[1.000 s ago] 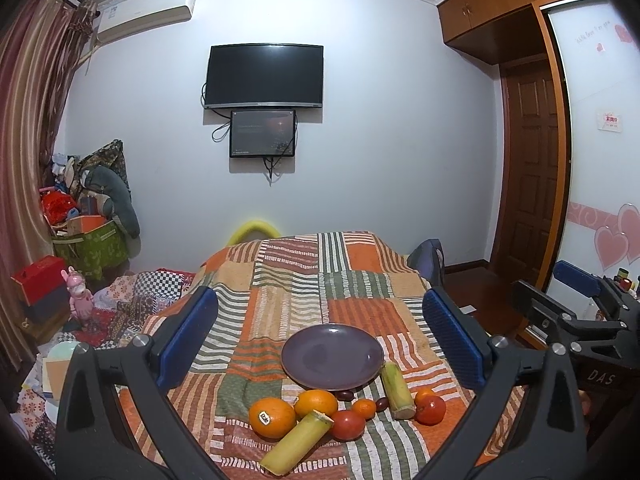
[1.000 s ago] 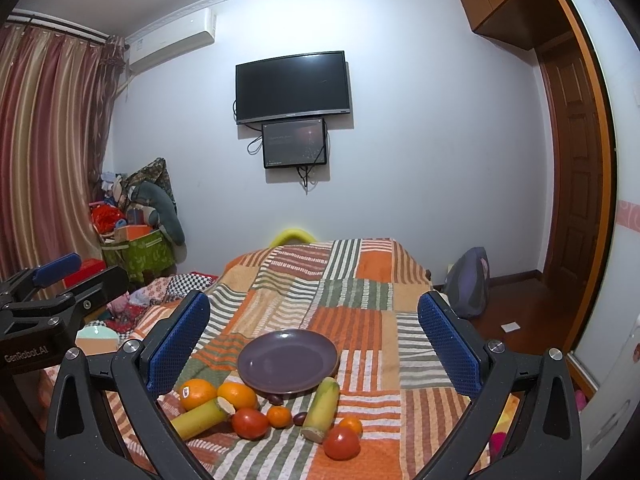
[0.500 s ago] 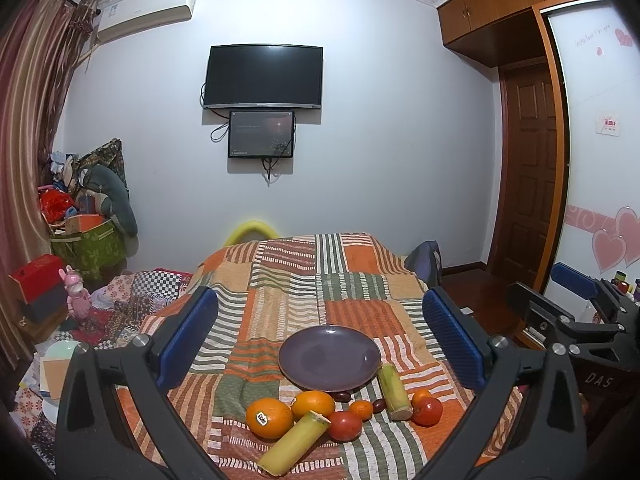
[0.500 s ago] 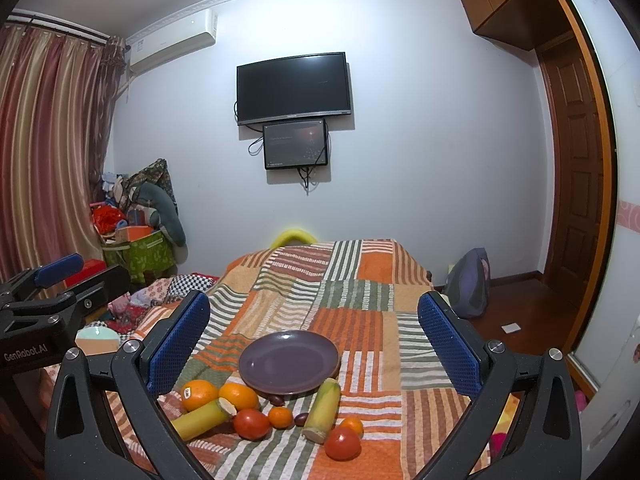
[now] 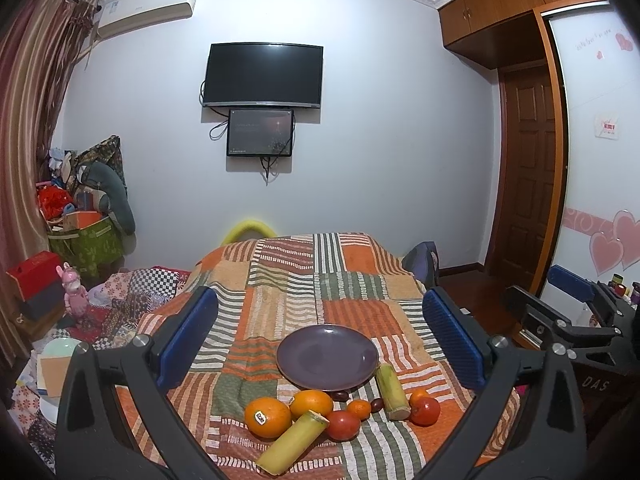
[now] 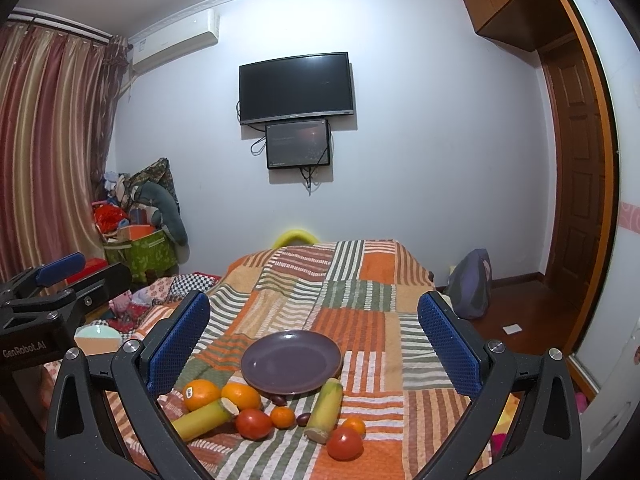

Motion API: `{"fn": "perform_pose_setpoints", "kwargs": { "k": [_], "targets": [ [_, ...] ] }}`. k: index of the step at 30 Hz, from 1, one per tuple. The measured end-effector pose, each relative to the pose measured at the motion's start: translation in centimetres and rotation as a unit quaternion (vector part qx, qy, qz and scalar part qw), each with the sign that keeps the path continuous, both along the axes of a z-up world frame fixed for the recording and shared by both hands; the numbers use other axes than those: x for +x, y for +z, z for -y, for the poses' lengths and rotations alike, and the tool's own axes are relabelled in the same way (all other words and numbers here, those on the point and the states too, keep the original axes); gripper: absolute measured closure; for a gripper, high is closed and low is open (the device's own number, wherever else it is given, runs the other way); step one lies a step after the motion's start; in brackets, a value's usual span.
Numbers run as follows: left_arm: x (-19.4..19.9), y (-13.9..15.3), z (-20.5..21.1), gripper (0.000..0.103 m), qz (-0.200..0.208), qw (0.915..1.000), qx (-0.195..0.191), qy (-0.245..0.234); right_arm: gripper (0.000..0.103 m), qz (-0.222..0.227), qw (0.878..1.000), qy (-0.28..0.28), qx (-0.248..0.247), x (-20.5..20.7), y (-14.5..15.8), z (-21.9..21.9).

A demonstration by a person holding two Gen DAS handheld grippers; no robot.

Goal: Organize fruits

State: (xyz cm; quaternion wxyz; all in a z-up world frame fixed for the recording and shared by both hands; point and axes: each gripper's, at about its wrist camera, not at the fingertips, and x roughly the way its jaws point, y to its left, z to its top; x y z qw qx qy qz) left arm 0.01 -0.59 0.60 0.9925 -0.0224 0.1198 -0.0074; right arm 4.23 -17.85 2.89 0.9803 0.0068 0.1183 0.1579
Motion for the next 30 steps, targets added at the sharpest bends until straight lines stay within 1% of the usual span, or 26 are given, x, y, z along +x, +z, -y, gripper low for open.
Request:
{"fn": "perform_pose_setpoints", "kwargs": {
  "k": [5,9,12,14,17,19,20,24,27,30],
  "targets": [
    [0.3,-0.3,-0.2,0.0,-0.005,0.9999,-0.005,-0.008,0.0,0.003,1.0,0.003,-0.004,0.0,-0.1,-0.2],
    [0.7,-0.6,-0.5,0.0,-0.007,0.9999,-0.005,-0.008,0.0,-0.002,1.0,0.017,-0.006,0.2,-0.4,-0.4],
    [1.2,-1.1,-0.8,0.011,-0.017,0.9998,-0.003,-0.005,0.006,-0.009,1.0,0.024,-0.013,0.7,-0.7,-0.8],
    [1.8,-1.7,-1.0,0.015,-0.032,0.9995,-0.005,-0.007,0.013,-0.017,0.999,0.029,-0.017,0.9,-1.1,-0.9],
    [2.8,-2.8,-1.7,0.02,-0.054,0.9984,-0.007,-0.009,0.019,-0.036,0.998,0.038,-0.02,1.6,-1.9,-1.0],
    [3.5,-3.7,-2.2,0.027,-0.074,0.9972,-0.004,-0.013,0.023,-0.051,0.998,0.041,-0.024,2.1,-2.7,-1.0],
    [3.9,-4.2,-2.4,0.029,-0.086,0.9962,-0.004,-0.015,0.025,-0.058,0.997,0.041,-0.025,2.4,-3.0,-0.9],
    [5.2,-6.4,-3.6,0.033,-0.134,0.9906,-0.012,-0.023,0.032,-0.098,0.994,0.043,-0.028,3.7,-4.7,-0.8],
    [6.1,-8.3,-4.2,0.035,-0.165,0.986,-0.008,-0.025,0.038,-0.13,0.99,0.043,-0.029,4.5,-5.9,-0.5],
    [6.8,-10.2,-4.6,0.039,-0.195,0.9802,-0.009,-0.032,0.043,-0.159,0.986,0.04,-0.033,5.0,-7.1,-0.2]
  ]
}}
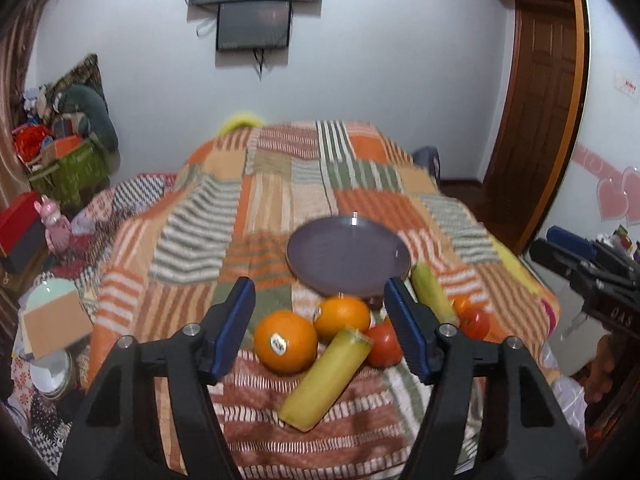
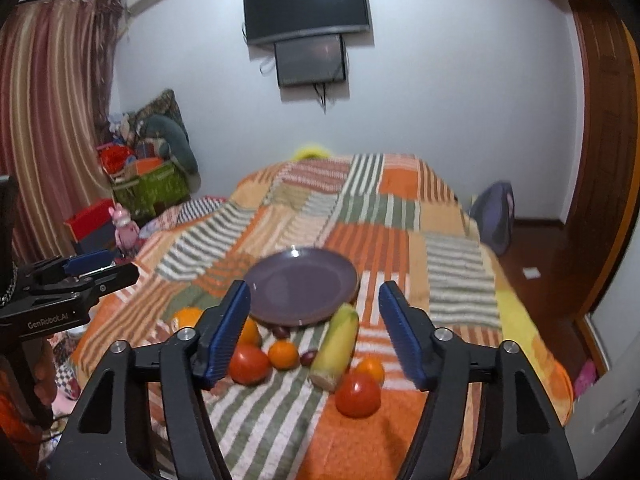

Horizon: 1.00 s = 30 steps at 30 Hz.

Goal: Organize fruits
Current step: 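Lower the left gripper onto the yellow corn cob and close it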

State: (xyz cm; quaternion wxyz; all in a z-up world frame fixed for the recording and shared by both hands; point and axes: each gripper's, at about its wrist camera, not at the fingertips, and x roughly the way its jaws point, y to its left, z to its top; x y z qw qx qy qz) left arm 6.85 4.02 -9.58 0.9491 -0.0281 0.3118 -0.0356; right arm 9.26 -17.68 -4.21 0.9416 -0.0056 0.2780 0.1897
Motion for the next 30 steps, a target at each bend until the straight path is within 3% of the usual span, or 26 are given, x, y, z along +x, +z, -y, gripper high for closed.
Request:
{"fn": "perform_pose_setpoints", "kwargs": {
  "k": [2,11,24,30],
  "targets": [
    [0.4,-1.3,-0.1,0.041,-0.021,0.9997,-0.001,-0.008,0.047,-0.018,1.0,0.0,-0.005,0.3,-0.7,0.1],
    [2.0,-6.4,0.3,0.045,-0.103,0.9937,0.011,-0.042,0.049,-0.079,0.997,-0.002,-0.021,1.2,-3.5,0.4],
    [4.0,-11.9,0.7,0.045,-0.192,0.9798,0.011,-0.055,0.049,-0.114,0.993,0.005,-0.021,2.7,-5.3,0.3],
    [4.8,-12.3,0.6,0.047,-0.197,0.9789,0.005,-0.052,0.049,-0.135,0.991,0.001,-0.017,4.3,-6.1,0.7]
  ]
}}
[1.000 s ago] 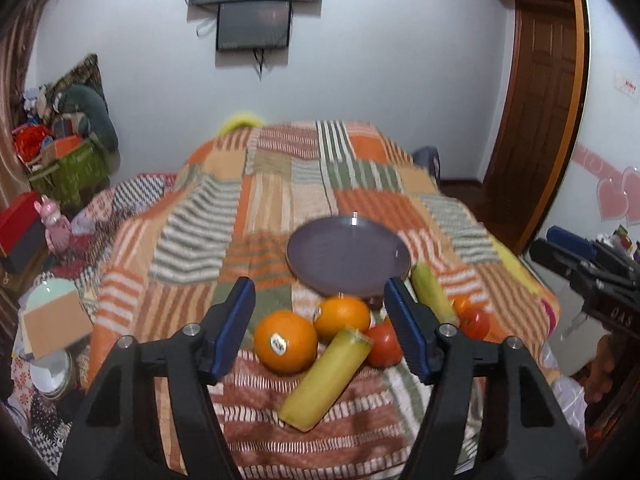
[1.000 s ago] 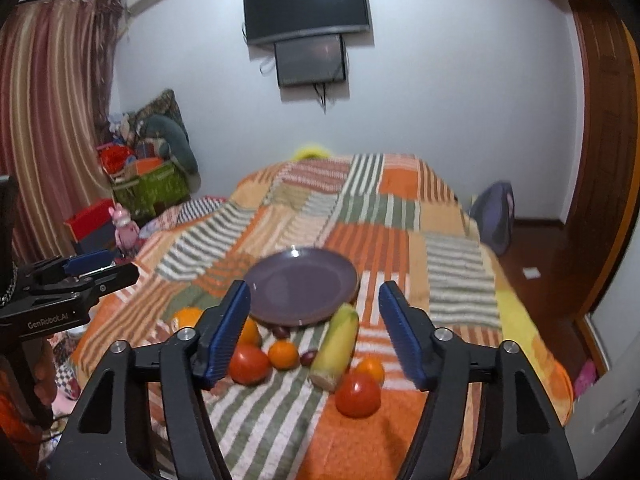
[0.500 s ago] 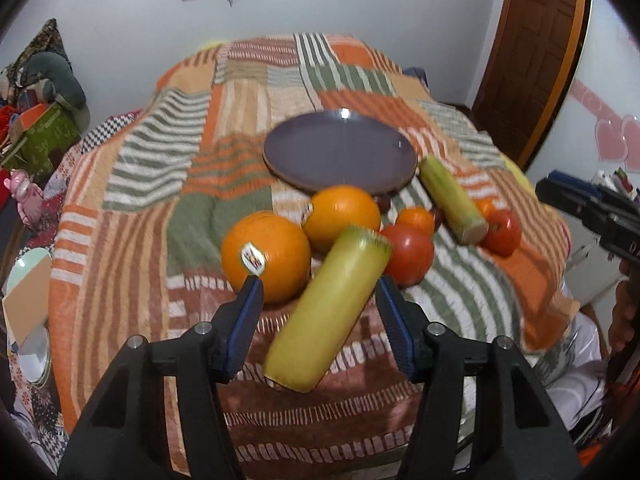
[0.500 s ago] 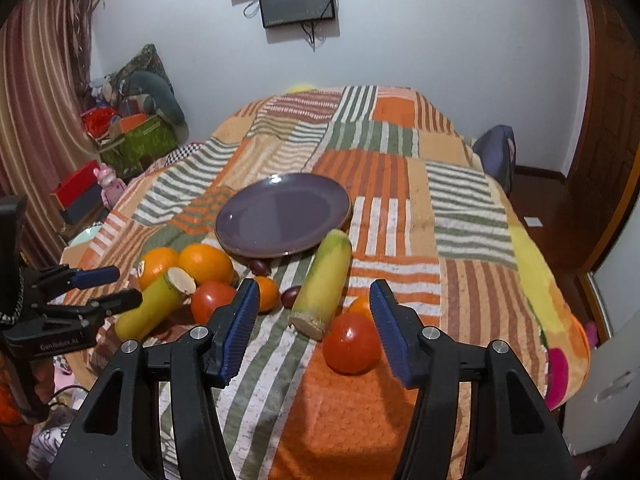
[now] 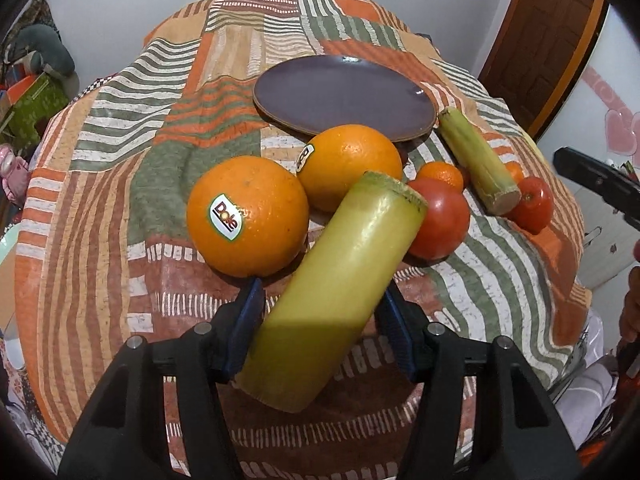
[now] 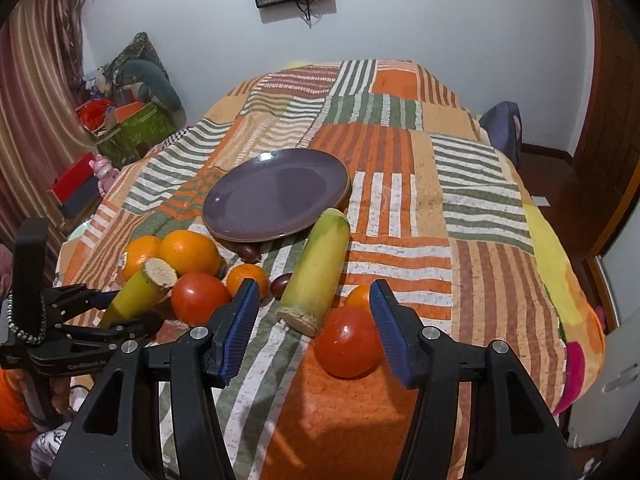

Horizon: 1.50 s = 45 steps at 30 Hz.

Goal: Organize fruits
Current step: 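Lower the left gripper onto the yellow corn cob and close it, then grasp the second corn cob with the right gripper while the left gripper lifts its cob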

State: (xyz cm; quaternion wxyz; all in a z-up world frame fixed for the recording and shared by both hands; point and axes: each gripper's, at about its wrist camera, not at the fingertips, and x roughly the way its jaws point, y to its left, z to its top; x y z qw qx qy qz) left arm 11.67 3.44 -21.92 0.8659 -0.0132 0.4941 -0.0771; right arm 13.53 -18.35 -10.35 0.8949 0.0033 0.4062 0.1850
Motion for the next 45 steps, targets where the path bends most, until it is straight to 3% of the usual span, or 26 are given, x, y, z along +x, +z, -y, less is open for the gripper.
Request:
{"fn": "perform_pose_setpoints", "kwargs": {
  "k": [3,11,19,28,29,31,40,45],
  "targets": [
    [0.0,0.1,0.0,0.048,-0.003,1.0,0.004,-0.001,0.049,-0.008,1.0,0.0,0.004,0.7,-0.3,0.1],
    [-0.9,2.6,0.9,0.066,0.025,0.9995,0.008,-0.017,0.049,-0.016,1.0,0.004,0.002,1.9,-0.7,-0.2],
    [-0.6,4.9,0.9,0.066,0.055,0.9982,0.001,-0.022,0.049,-0.017,1.0,0.012,-0.007,3.4,-1.0,-0.9],
    [1.1,7.0,-0.1,0.066,0.094,0.9955,-0.009,-0.009,0.049,-0.054,0.998,0.024,-0.025,6.0,-3.1,-2.0],
    [1.4,7.1,-0.2,0.066,0.096,0.9953,-0.009,-0.006,0.053,-0.06,0.998,0.026,-0.023,6.2,-3.4,-2.1],
    [1.8,7.2,-0.4,0.066,0.097,0.9951,-0.013,-0.002,0.061,-0.082,0.996,0.035,-0.014,6.8,-4.0,-2.3],
    [3.1,7.0,-1.0,0.066,0.098,0.9949,-0.024,0.009,0.059,-0.115,0.993,0.032,-0.001,8.0,-5.5,-2.0],
    [3.4,7.1,-0.9,0.066,0.1,0.9947,-0.023,0.012,0.061,-0.109,0.994,0.025,0.005,7.8,-5.3,-1.9]
  ]
}}
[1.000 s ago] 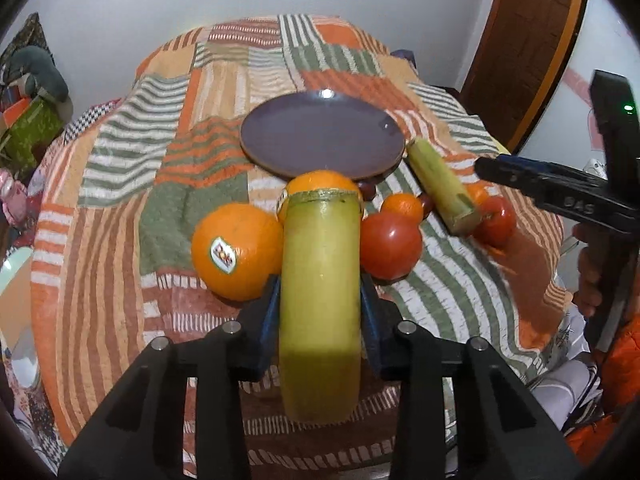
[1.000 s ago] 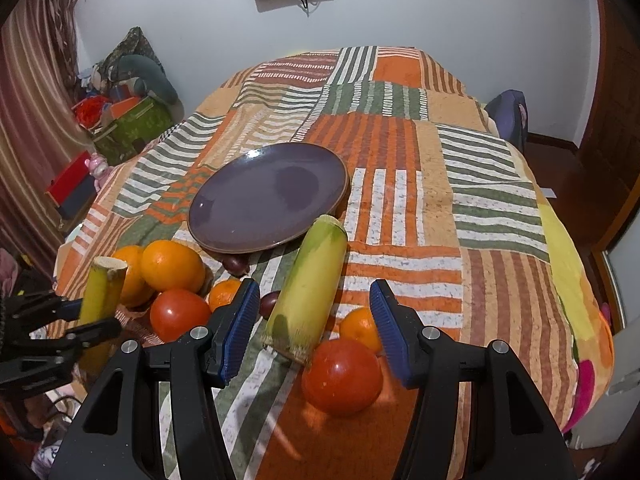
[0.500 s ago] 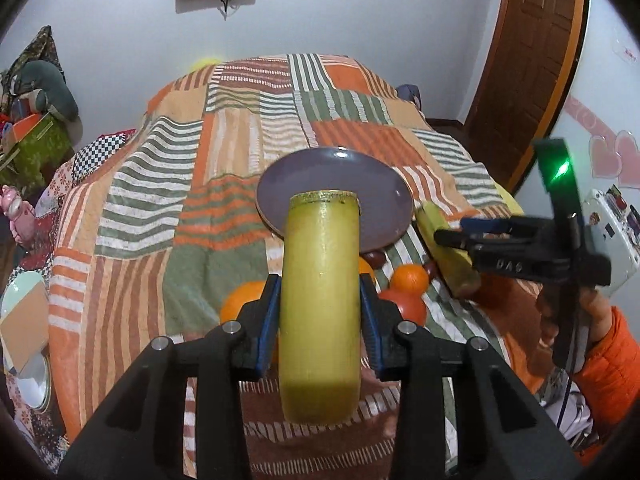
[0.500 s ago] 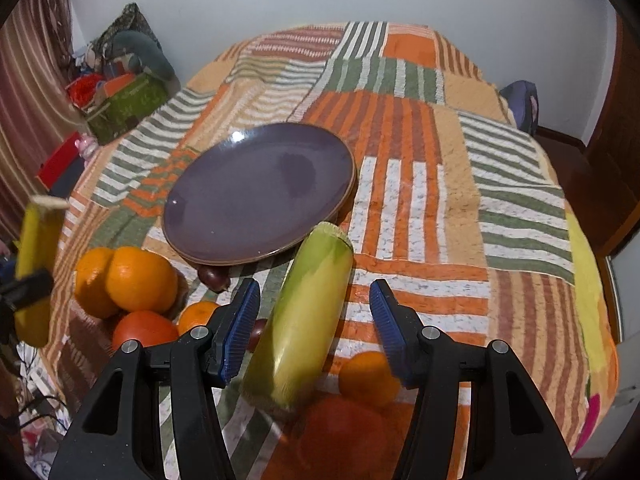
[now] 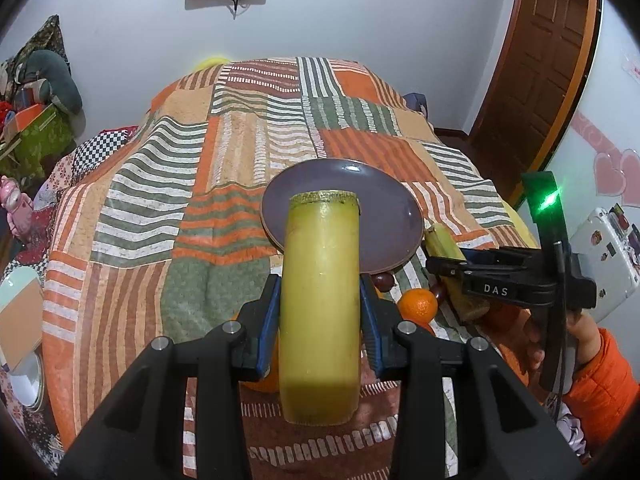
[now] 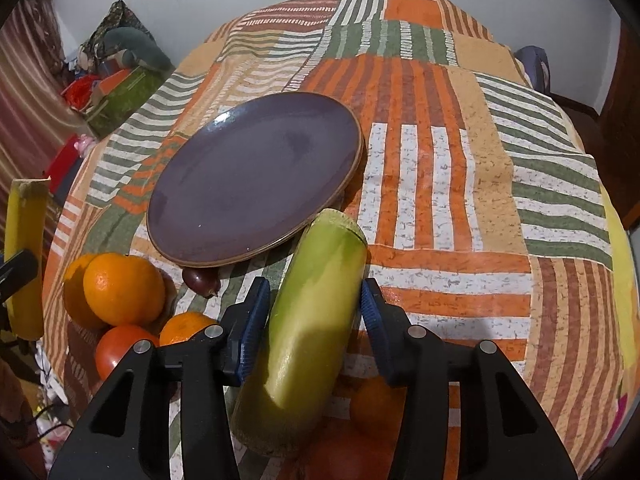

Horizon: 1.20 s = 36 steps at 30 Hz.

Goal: Organize fruits
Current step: 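Grasp the second corn cob with the right gripper while the left gripper lifts its cob, then carry both corn cobs onto the purple plate and lower them side by side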

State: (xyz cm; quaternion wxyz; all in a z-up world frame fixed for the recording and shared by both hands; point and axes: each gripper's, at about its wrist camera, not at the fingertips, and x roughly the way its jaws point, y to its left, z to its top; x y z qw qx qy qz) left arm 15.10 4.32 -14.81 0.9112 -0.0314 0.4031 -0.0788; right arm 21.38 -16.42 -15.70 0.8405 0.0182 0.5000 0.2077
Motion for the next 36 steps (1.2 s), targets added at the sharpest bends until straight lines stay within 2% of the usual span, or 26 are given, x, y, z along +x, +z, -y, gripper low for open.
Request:
{"fn": "perform_pose_setpoints", "kwargs": {
  "k": [7,24,29,36],
  "targets": [
    [0.2,0.7,-0.5,0.066,0.007,0.9999,-0.006,0.012,0.065,0.027,0.999,-0.012,0.024,-0.5,2.1,0.6],
    [2.3,4.3,-0.8,0.066,0.055,0.9982,-0.001,0.025,0.069,0.133,0.991,-0.004,0.014,-0.9,8.5,0.3],
    [3.7,4.7,-0.7,0.066,0.063,0.9976,0.009,0.028,0.069,0.139,0.99,0.018,0.014,0.0,8.7,-1.2],
    [6.4,4.2,-1.1,0.066,0.045,0.9987,-0.001,0.022,0.069,0.124,0.991,0.05,0.012,1.2,7.6,-3.6]
  ]
}}
